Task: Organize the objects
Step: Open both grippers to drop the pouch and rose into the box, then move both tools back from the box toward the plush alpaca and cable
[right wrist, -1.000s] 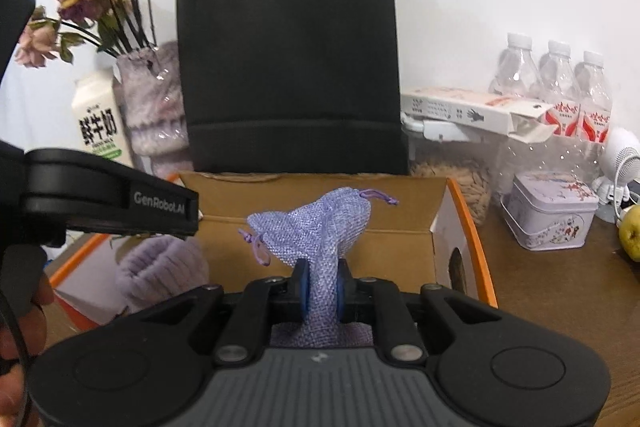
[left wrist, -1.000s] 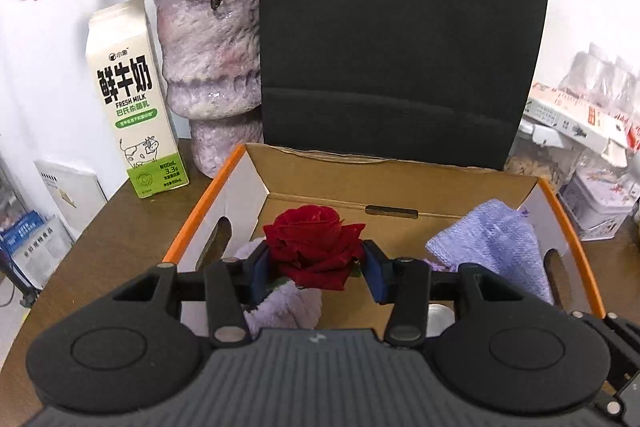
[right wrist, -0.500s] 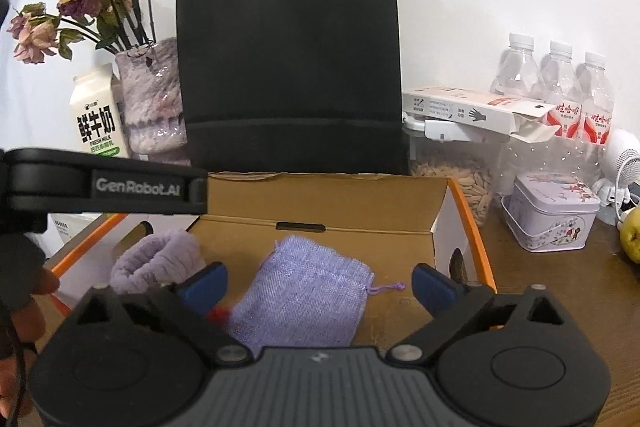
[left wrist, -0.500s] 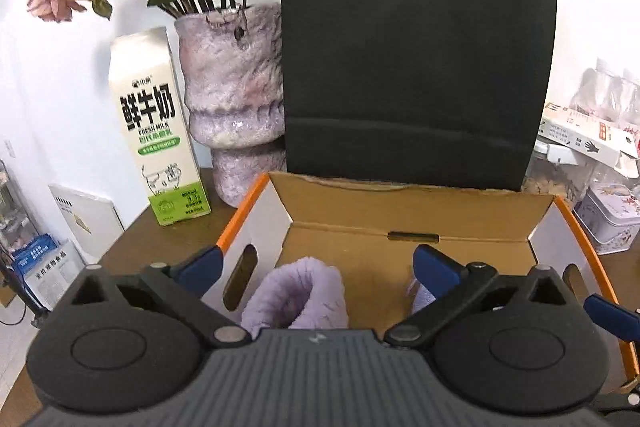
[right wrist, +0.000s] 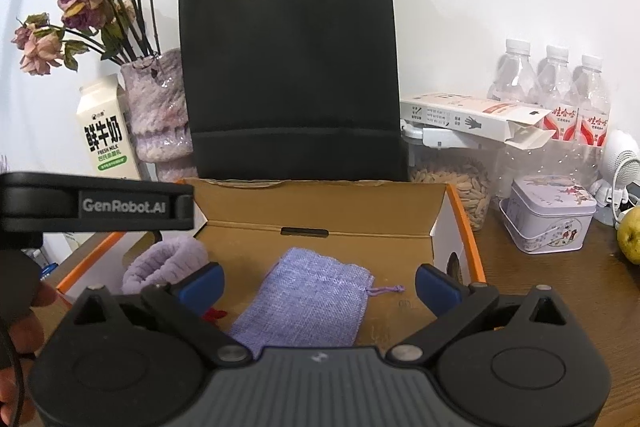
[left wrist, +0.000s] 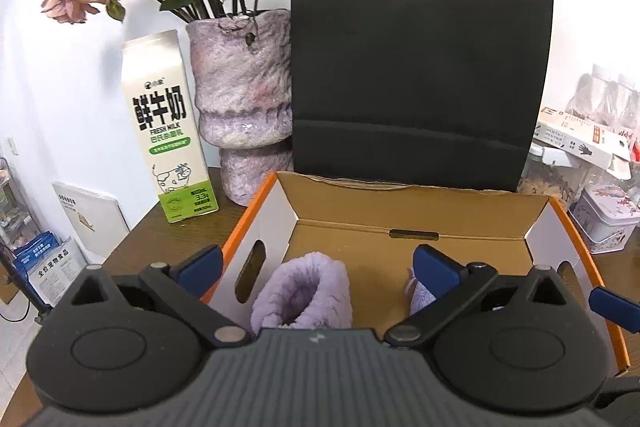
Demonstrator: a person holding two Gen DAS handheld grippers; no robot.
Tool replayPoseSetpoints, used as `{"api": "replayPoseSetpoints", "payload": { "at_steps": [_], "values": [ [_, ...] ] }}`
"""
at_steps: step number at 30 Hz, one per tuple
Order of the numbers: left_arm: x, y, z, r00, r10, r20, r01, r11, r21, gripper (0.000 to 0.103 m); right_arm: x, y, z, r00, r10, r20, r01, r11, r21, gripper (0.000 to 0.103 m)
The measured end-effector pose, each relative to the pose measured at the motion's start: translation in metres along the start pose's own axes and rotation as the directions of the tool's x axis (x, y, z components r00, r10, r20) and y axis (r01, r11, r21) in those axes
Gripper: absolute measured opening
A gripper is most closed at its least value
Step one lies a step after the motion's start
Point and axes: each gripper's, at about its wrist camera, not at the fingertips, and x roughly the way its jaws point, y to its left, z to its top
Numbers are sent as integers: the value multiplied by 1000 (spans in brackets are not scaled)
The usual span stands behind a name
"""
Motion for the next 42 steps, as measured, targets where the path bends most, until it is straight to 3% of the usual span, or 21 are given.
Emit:
{"api": "replayPoseSetpoints", "payload": {
  "at_steps": [14, 25, 42],
  "values": [
    [-64, 21, -3, 995, -38, 88, 42, 998, -44, 103, -63, 15, 6, 997, -13, 76, 18, 997, -68, 103],
    [-120, 45, -26, 986, -63, 151, 74, 995, -63, 103, -123, 26, -13, 992, -32, 119, 46, 992, -117, 103],
    [-201, 72, -79, 961, -110, 252, 112, 994, 7, 103, -207, 53, -47, 982, -19, 190, 49, 987, -153, 103]
  ]
}}
